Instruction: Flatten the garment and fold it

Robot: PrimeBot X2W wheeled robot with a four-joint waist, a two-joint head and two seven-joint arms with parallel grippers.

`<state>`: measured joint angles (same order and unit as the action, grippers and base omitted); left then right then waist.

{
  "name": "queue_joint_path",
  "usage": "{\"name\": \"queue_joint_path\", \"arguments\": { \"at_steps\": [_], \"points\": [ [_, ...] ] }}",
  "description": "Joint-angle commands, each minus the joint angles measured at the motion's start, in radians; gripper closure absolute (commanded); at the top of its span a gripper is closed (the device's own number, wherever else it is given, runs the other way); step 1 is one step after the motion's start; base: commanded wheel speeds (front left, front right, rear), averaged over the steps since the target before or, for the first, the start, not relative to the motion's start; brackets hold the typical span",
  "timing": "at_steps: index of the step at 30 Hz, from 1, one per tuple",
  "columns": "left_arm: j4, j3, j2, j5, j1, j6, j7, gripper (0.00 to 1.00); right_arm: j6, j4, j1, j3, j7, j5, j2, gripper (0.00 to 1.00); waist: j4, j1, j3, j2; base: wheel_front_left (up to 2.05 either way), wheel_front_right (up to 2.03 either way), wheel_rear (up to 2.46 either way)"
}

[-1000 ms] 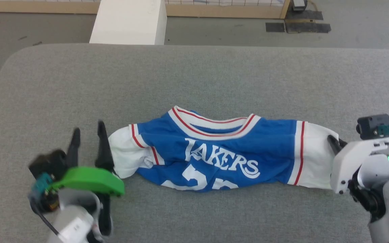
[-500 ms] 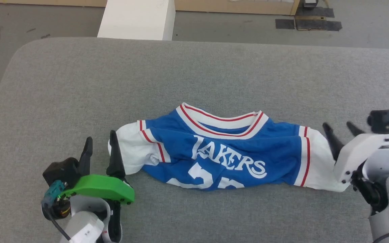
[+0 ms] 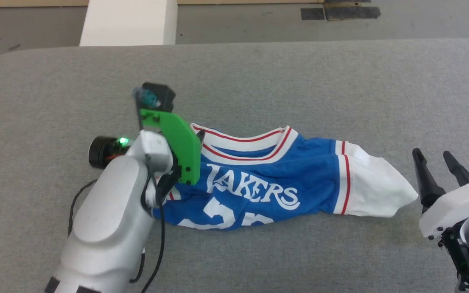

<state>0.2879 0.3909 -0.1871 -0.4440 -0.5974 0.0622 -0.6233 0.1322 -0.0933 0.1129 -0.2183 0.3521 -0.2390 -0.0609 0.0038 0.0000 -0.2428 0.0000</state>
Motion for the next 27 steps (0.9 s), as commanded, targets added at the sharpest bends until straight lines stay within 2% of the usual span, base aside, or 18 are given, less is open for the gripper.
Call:
{"name": "queue_joint_path", "arguments": {
  "at_steps": [1,6,9,10,11,12,20,27],
  "points": [
    [0.013,0.008,0.003,0.012,-0.035,0.002,-0.019,0.00,-0.002,-0.008,-0.010,-0.003,0.003,0.002,0.003,0.00,-0.023,0.0000,-0.026,0.0000,0.00,0.00,0.00],
    [0.091,0.038,-0.011,0.078,-0.076,0.053,-0.052,0.00,-0.002,-0.010,-0.006,-0.008,-0.002,0.001,0.006,0.00,-0.042,0.0000,-0.045,0.0000,0.00,0.00,0.00],
    [0.129,0.037,0.000,0.079,-0.075,0.076,-0.053,0.02,-0.002,-0.012,-0.006,-0.012,-0.004,0.002,0.007,0.00,-0.046,0.0000,-0.050,0.0000,0.00,0.00,0.00],
    [0.137,0.039,0.001,0.080,-0.074,0.079,-0.054,0.57,-0.002,-0.012,-0.006,-0.013,-0.005,0.003,0.007,0.00,-0.046,0.0000,-0.051,0.0000,0.00,0.00,0.00],
    [0.143,0.038,0.003,0.081,-0.075,0.082,-0.045,0.92,-0.002,-0.013,-0.005,-0.014,-0.005,0.004,0.008,0.00,-0.045,0.0000,-0.052,0.0000,0.00,0.00,0.00],
    [0.148,0.038,0.004,0.080,-0.076,0.083,-0.040,1.00,-0.002,-0.014,-0.004,-0.014,-0.005,0.005,0.008,0.00,-0.044,0.0000,-0.053,0.0000,0.00,0.00,0.00],
    [0.129,0.027,0.029,0.078,-0.136,0.072,0.082,1.00,-0.002,-0.015,0.008,0.001,-0.007,0.012,0.009,0.00,-0.028,0.0000,-0.059,0.0000,0.00,0.00,0.00],
    [0.215,0.050,0.043,0.149,-0.325,0.054,0.234,1.00,-0.002,-0.028,0.038,0.030,-0.006,0.003,0.005,0.00,-0.058,0.0000,-0.112,0.0000,0.00,0.00,0.00]
  ]
}}
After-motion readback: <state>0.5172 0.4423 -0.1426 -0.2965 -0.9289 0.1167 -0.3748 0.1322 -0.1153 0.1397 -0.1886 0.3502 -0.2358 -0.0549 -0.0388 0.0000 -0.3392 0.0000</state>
